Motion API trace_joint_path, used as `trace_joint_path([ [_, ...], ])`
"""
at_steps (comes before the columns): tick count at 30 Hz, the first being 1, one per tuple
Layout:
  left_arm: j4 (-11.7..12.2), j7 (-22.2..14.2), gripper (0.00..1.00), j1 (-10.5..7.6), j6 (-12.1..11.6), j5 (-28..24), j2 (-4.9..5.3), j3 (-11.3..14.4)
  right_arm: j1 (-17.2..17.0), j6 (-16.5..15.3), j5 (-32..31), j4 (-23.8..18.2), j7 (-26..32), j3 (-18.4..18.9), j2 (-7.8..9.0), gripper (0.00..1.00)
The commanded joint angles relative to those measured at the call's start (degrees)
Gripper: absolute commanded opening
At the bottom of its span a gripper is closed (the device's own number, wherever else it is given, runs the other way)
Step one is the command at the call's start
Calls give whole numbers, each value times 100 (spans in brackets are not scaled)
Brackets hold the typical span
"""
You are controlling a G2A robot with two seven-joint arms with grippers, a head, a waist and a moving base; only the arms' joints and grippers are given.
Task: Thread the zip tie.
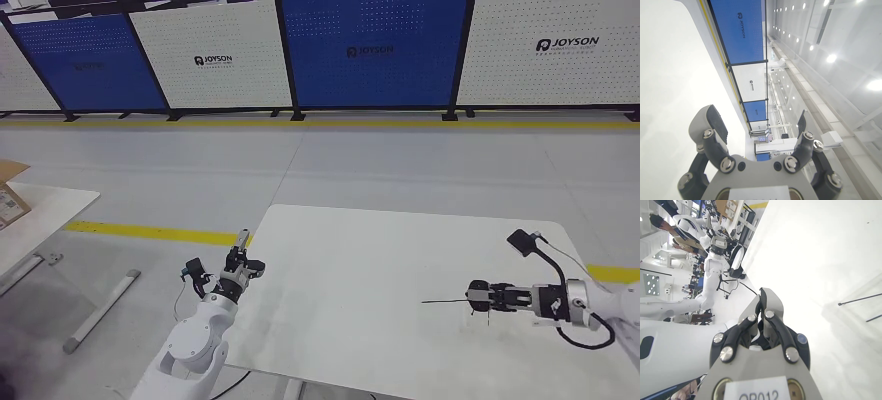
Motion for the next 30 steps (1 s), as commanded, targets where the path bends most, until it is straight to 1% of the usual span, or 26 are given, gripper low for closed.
trace_joint_path([
  [1,0,0,100,0,0,0,0,0,0,-1,0,0,0,0,0,0],
  [3,0,0,100,0,0,0,0,0,0,-1,0,0,0,0,0,0],
  [5,0,0,100,0,0,0,0,0,-40,-10,-65,-47,-137,-9,-8,0],
  [6,0,0,100,0,0,0,0,0,-50,-74,-77,-93,-174,-16,-17,0],
  [7,0,0,100,0,0,0,0,0,-35,-230,-101,-147,-182,-22,-29,0],
  [8,0,0,100,0,0,0,0,0,-9,-453,-115,-208,-149,-40,-43,0],
  [10,0,0,100,0,0,0,0,0,32,-876,-121,-190,-191,-83,-80,0],
  [12,0,0,100,0,0,0,0,0,129,-896,-288,-291,-196,-140,-120,0],
  [13,0,0,100,0,0,0,0,0,181,-896,-531,-370,-194,-193,-144,0],
  [15,0,0,100,0,0,0,0,0,224,-896,-758,-317,-175,-291,-186,0],
  [16,0,0,100,0,0,0,0,0,239,-896,-709,-217,-166,-315,-203,0],
  [30,0,0,100,0,0,0,0,0,226,-896,-704,-225,-204,-316,-205,0],
])
